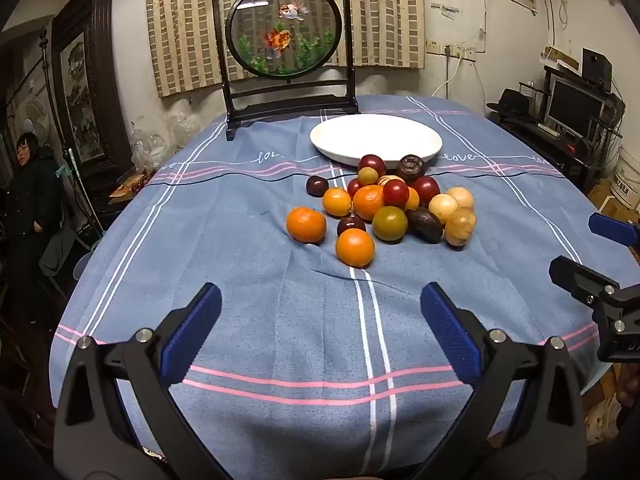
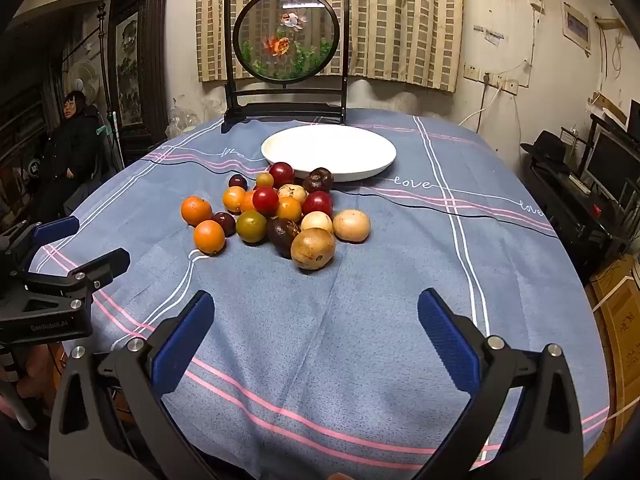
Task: Organize fruits
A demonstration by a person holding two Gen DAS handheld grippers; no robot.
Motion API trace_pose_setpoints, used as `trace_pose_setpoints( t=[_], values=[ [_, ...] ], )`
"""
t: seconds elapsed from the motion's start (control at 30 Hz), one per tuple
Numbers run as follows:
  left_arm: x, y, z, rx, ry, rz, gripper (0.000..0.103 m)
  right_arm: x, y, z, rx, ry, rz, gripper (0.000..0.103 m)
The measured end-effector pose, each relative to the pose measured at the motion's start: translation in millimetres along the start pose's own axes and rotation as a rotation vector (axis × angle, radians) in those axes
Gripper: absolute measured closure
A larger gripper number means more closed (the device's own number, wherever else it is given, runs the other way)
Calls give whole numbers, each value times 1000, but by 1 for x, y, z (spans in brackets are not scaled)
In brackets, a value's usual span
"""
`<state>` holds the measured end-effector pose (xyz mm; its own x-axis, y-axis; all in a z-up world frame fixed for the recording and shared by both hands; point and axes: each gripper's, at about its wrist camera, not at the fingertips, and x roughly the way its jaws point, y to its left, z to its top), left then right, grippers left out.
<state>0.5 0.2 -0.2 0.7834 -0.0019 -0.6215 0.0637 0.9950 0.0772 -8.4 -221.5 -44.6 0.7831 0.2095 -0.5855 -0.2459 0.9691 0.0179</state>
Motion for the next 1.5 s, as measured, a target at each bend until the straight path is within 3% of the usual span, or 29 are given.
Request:
trace_pose_setpoints(
  t=[1.5],
  values=[
    [8, 5, -2, -26, 18, 4, 2, 15, 3, -3, 6, 35, 13, 1]
  ],
)
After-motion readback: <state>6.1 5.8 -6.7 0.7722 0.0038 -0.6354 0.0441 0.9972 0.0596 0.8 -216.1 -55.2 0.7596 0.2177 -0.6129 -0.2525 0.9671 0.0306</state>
